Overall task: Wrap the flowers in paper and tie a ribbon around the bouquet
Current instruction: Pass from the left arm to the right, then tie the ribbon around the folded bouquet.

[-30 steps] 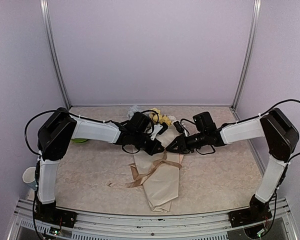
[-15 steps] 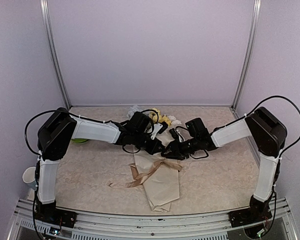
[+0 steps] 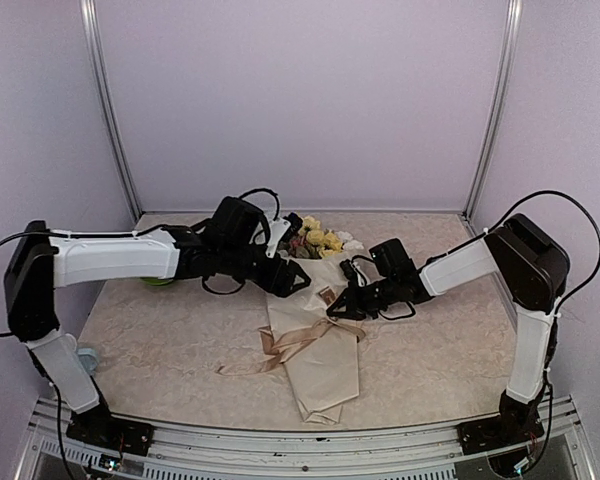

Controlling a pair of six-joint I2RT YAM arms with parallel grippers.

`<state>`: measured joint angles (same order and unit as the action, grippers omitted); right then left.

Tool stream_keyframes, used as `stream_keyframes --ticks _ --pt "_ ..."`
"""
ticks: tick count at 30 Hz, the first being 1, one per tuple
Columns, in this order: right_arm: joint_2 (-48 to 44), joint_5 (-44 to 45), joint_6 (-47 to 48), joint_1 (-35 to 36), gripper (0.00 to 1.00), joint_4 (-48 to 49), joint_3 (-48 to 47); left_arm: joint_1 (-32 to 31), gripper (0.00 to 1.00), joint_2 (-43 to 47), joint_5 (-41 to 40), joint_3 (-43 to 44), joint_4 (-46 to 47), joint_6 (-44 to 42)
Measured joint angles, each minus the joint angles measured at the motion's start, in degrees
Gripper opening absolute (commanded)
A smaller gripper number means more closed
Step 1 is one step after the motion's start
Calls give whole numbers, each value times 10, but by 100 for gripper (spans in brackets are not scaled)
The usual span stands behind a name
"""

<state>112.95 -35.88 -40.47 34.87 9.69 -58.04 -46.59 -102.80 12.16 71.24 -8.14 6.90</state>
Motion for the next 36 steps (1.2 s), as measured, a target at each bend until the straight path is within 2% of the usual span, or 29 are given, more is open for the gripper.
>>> stream_keyframes --ticks 4,7,12,17,22,25,27,30,32,36 --pt "0 0 -2 0 0 3 3 -3 72 121 -46 -39 -68 47" --pt "0 -1 -1 0 0 5 3 -25 73 159 -66 -112 -113 75" --pt "3 -3 -1 0 0 6 3 -111 77 133 -72 -209 -190 87" --pt "4 -3 -1 0 0 7 3 -129 74 101 -95 -209 -182 85" --pt "3 -3 -1 0 0 7 3 -136 72 44 -155 -174 -170 72" --pt "3 -4 -1 0 0 7 3 -143 61 30 -183 -163 -163 62" --pt "3 -3 -1 0 0 7 3 -150 44 26 -193 -159 -156 55" --pt "3 -4 -1 0 0 7 3 -156 14 23 -203 -159 -147 49" --pt "3 -4 -1 0 0 7 3 -159 0 23 -212 -159 -145 47" --pt "3 -4 0 0 0 7 3 -157 0 26 -230 -167 -139 45"
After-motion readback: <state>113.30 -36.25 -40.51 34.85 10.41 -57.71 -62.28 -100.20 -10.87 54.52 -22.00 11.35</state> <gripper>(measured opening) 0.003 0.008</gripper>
